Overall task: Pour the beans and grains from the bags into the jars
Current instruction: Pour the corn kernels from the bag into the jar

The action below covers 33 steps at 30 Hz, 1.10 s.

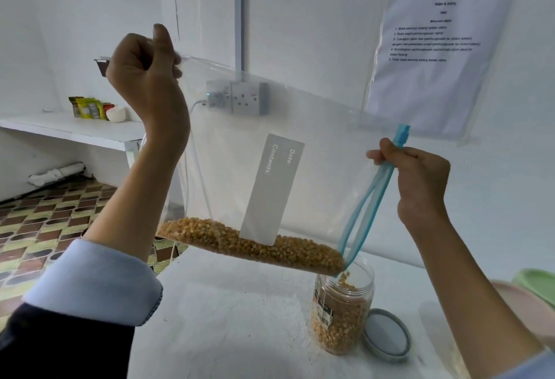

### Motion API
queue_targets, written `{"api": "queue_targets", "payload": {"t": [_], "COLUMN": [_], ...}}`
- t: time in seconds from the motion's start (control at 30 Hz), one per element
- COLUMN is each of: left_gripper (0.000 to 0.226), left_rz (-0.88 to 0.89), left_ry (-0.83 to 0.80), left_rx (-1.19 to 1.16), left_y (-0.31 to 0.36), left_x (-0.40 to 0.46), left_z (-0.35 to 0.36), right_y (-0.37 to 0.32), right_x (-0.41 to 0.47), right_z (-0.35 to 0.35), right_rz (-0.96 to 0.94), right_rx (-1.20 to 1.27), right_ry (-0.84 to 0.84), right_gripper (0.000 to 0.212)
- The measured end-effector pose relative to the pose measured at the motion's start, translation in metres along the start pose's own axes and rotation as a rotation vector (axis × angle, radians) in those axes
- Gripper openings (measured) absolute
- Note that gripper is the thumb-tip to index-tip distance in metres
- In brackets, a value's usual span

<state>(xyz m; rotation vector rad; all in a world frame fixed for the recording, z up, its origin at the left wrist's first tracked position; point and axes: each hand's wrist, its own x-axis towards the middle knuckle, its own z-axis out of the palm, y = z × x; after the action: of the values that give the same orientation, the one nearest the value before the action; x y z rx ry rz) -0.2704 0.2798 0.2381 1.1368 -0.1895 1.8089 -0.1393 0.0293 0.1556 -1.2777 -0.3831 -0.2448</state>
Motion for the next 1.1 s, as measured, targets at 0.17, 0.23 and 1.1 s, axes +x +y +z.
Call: {"api": "queue_targets", "payload": {"t": [0.17,0.23,1.1], "left_gripper": [0.039,0.039,0.042], "left_rz": [0.024,0.023,-0.013], "left_ry": [0.009,0.012,0.020], "left_rx": [0.019,0.018,0.001], "left_y": [0.000,-0.001,-0.013], "left_x": [0.001,0.001,-0.007], "left_z": [0.003,0.003,0.012], "right_y": [-0.001,-0.001,0.005], "right_x": [0.002,0.003,0.018], "right_z": [0.000,0.000,0.000], "right_rz": [0.025,0.003,0.062], "right_rx": [-0.002,0.019,-0.035], "right_ry": [-0.020,0.025,-0.009], "right_gripper": [0.011,0.010,0.014]}}
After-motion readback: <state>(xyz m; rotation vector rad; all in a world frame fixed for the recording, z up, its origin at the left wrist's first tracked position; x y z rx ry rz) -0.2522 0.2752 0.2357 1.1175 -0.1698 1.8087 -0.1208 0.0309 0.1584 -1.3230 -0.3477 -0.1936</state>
